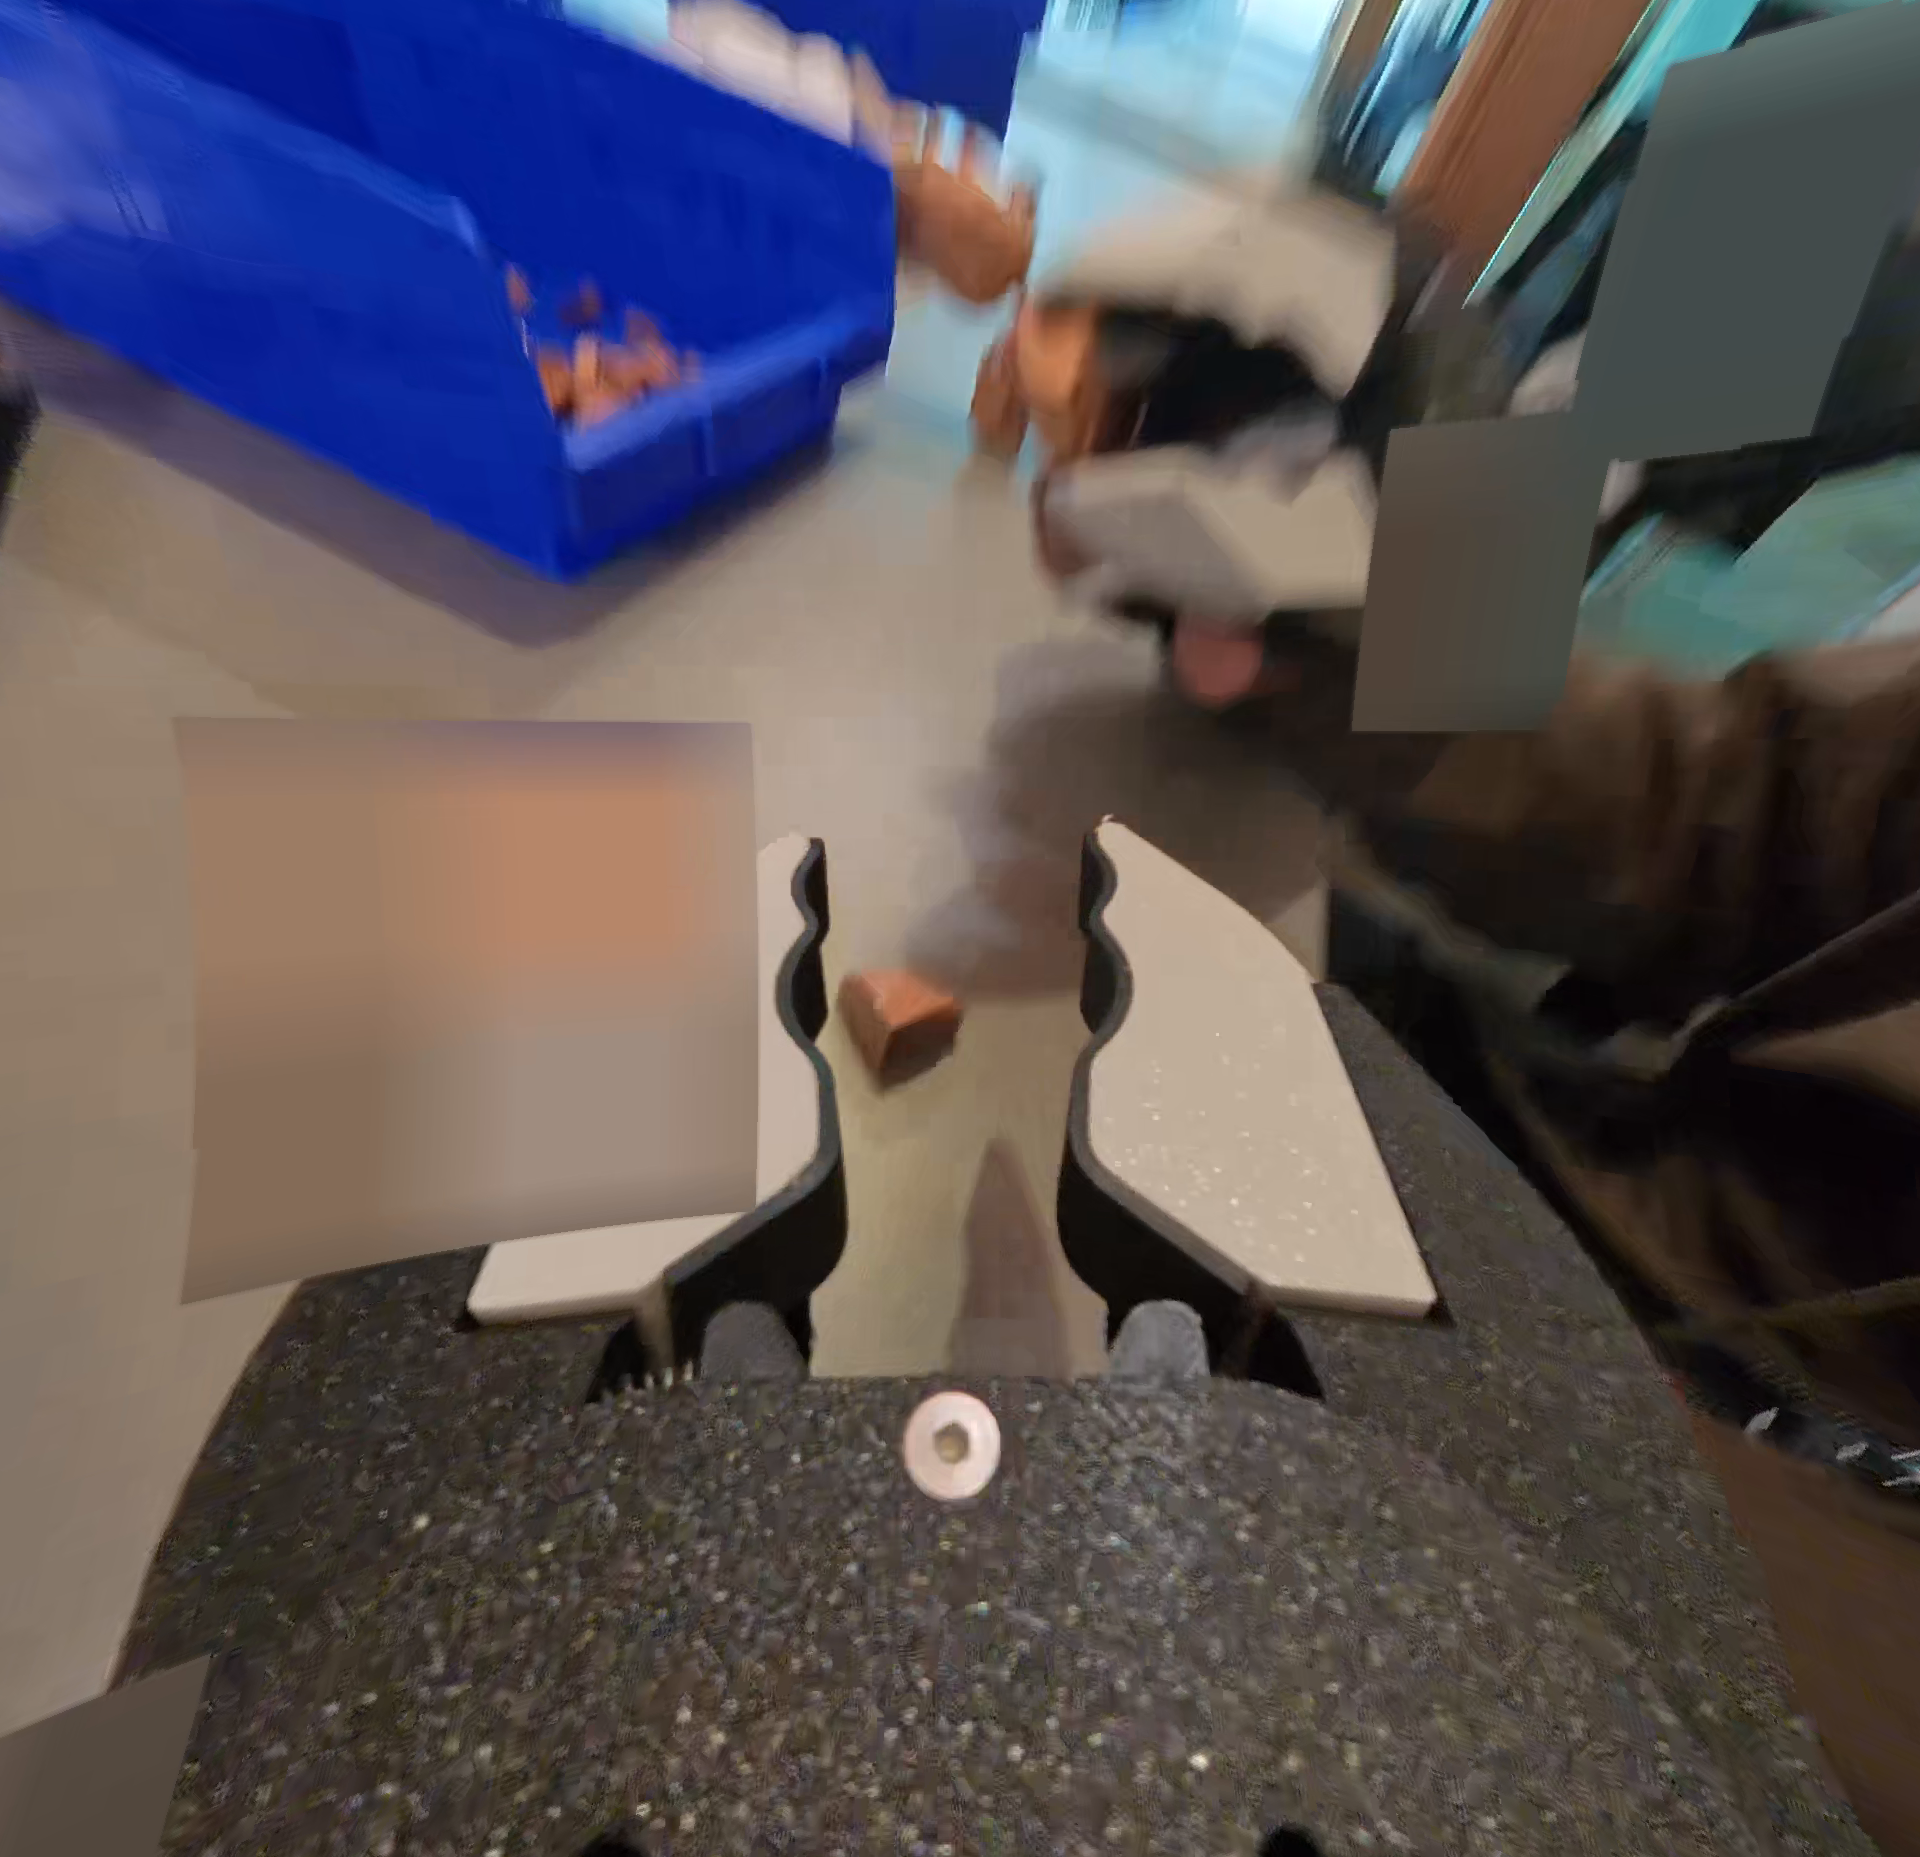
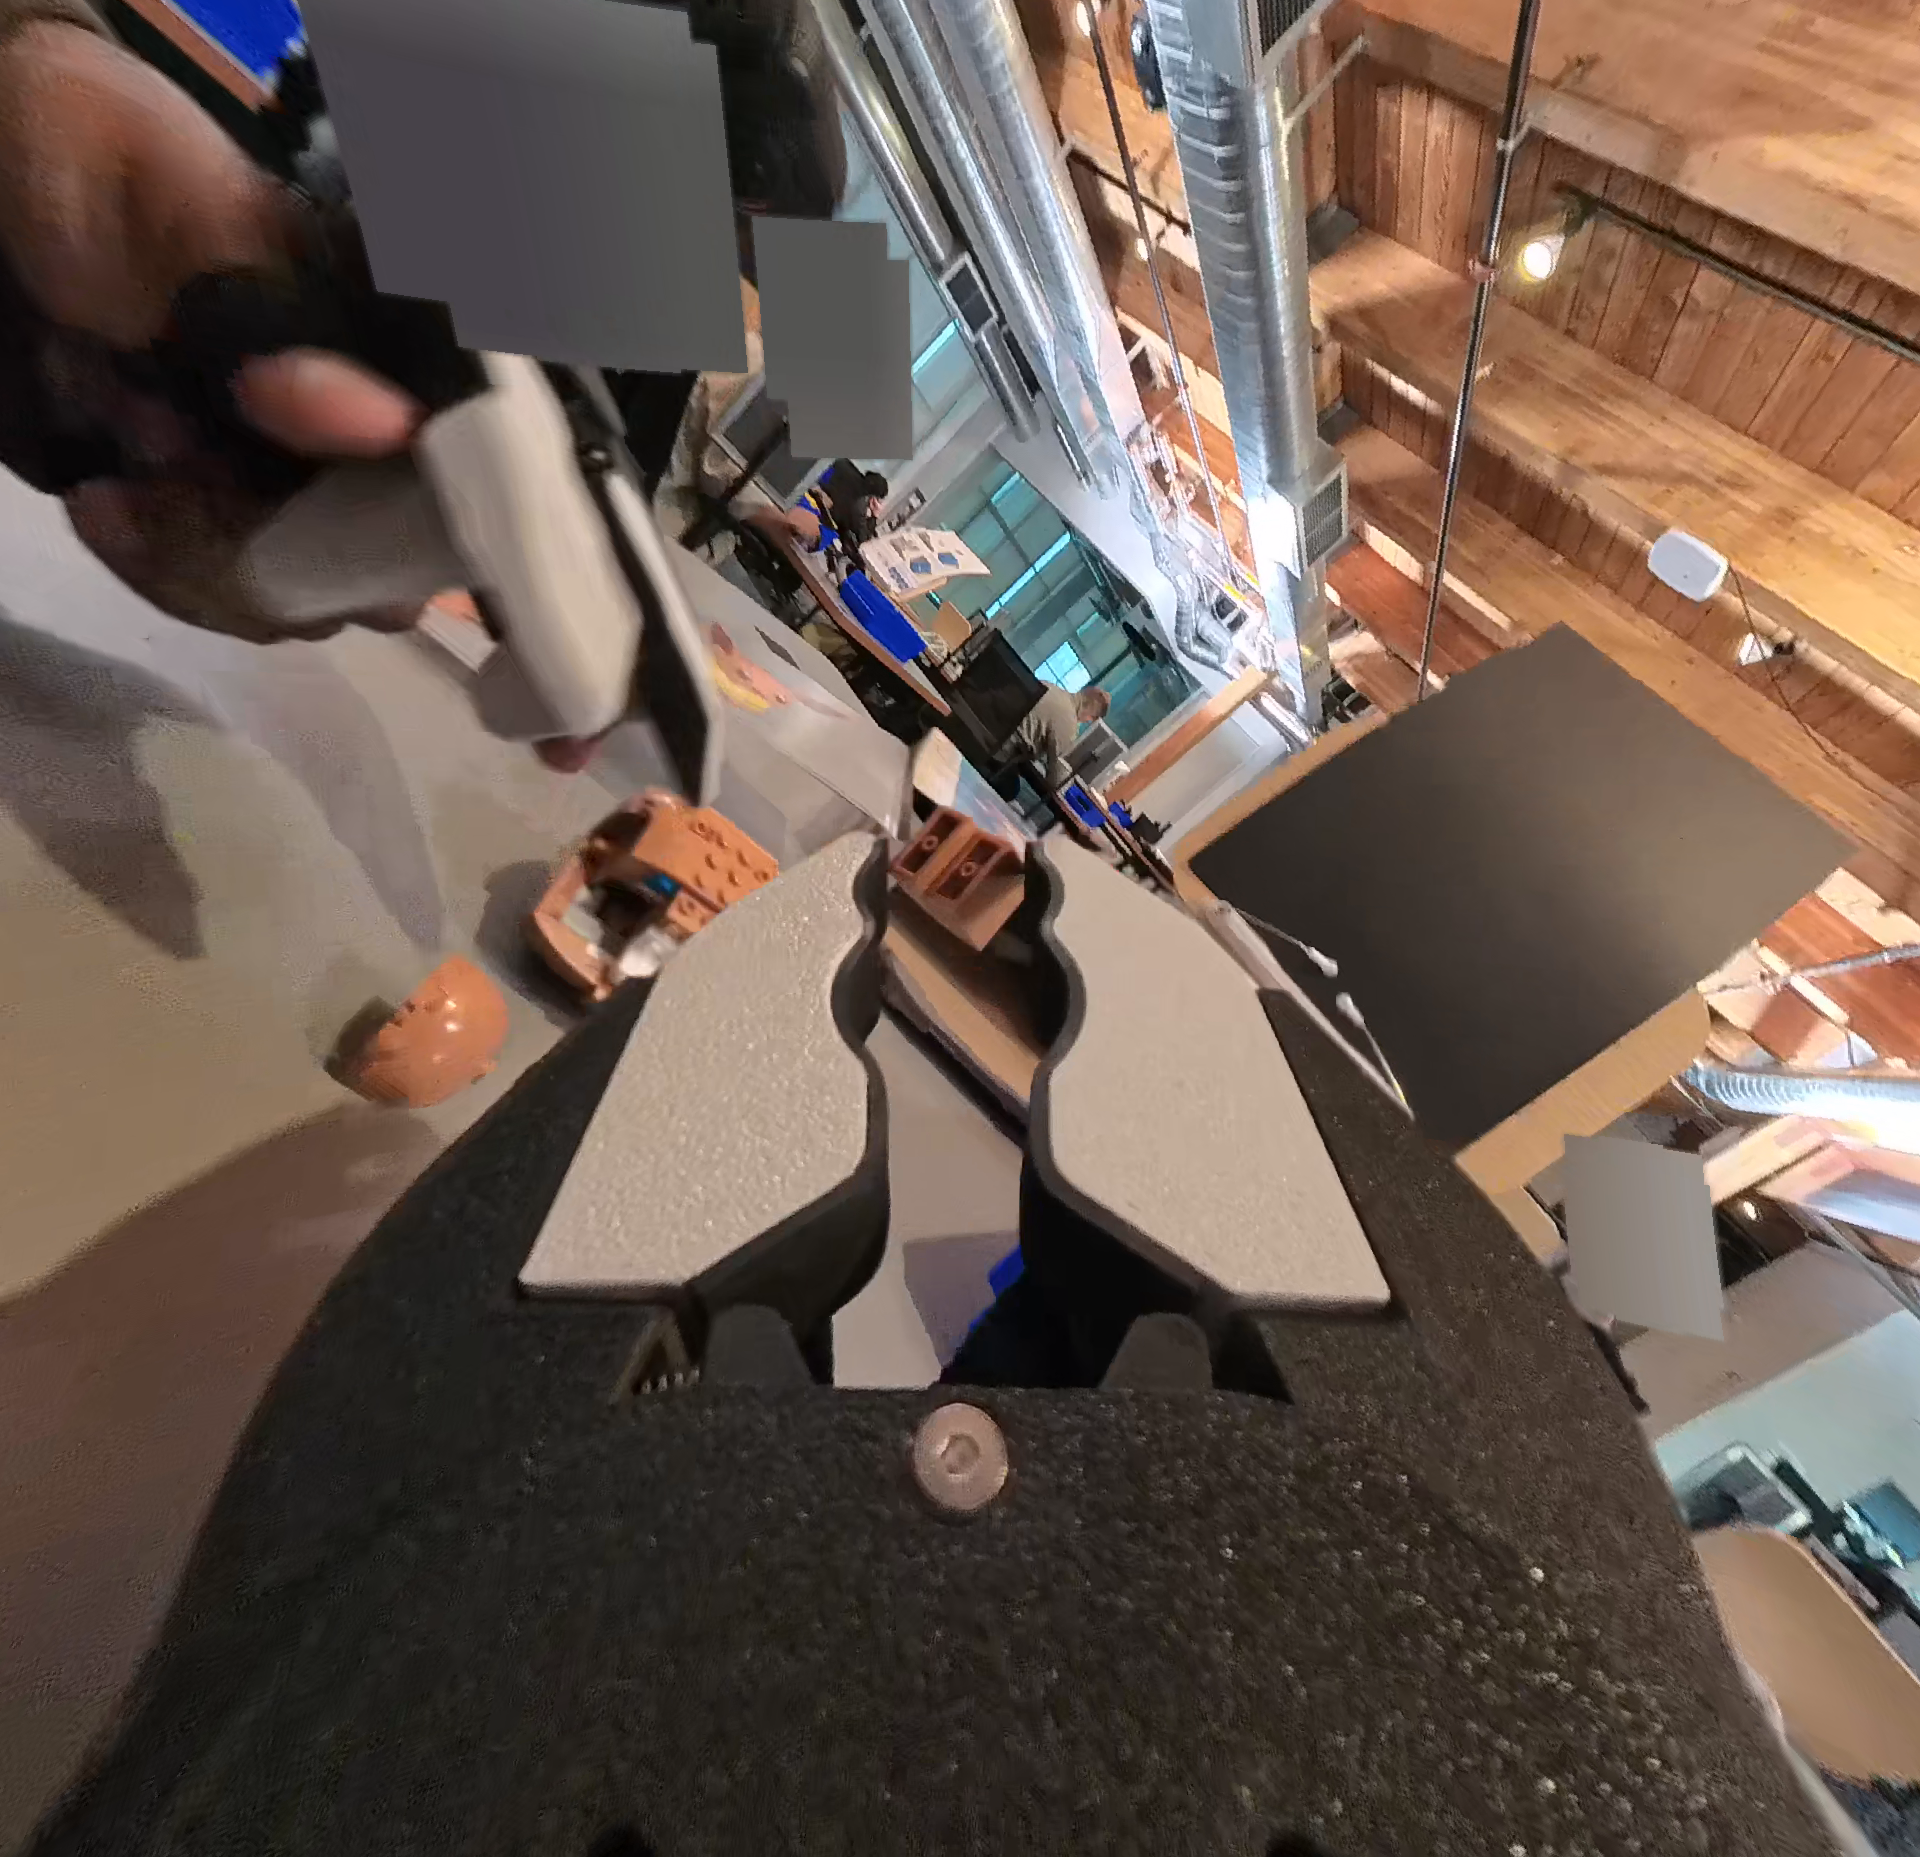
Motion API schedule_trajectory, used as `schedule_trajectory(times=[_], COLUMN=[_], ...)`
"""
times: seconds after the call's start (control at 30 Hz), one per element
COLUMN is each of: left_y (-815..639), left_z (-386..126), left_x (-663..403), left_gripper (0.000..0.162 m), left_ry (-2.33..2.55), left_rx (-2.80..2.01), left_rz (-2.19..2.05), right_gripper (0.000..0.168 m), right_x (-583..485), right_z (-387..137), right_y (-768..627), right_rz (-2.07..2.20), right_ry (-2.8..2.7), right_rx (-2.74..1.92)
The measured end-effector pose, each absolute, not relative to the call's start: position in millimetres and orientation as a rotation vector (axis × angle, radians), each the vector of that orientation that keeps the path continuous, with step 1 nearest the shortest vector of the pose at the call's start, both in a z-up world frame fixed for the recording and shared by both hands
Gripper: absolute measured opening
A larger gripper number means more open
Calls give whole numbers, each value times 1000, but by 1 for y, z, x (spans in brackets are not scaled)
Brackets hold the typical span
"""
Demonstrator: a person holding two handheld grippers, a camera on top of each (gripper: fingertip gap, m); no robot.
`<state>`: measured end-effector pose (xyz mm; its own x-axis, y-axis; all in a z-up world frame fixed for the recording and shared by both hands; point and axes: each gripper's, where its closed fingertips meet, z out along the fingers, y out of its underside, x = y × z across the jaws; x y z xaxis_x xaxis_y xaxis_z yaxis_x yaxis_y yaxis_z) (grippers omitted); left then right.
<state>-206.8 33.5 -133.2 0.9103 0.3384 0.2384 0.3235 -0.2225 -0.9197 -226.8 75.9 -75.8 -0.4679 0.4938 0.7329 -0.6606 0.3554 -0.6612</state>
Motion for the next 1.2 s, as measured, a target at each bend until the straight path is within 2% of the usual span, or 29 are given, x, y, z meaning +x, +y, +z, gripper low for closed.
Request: schedule_trajectory(times=[0.13,0.37,0.63,0.87,1.03,1.1,1.2], left_y=[27,33,44,37,14,15,23], left_z=[-80,-86,-87,-82,-77,-71,-70], left_x=[-203,-195,-187,-206,-231,-227,-220], left_gripper=[44,38,13,12,12,12,12], left_ry=[-494,-440,-324,-299,-288,-193,-47], left_rx=[-1420,-1419,-1477,-1476,-1502,-1504,-1518], left_rz=[-240,-347,-206,145,656,852,1066], right_gripper=[24,24,24,30,24,32,36], right_x=[-211,-197,-194,-208,-227,-230,-222], right_z=[-74,-79,-81,-80,-67,-72,-74], right_y=[53,25,21,32,42,34,20], right_rz=[1391,1437,1488,1623,2142,2309,2442], right_ry=[-1512,-1515,-1536,-1660,-1856,-2004,-2170], right_rx=[285,411,421,222,-349,-588,-709])
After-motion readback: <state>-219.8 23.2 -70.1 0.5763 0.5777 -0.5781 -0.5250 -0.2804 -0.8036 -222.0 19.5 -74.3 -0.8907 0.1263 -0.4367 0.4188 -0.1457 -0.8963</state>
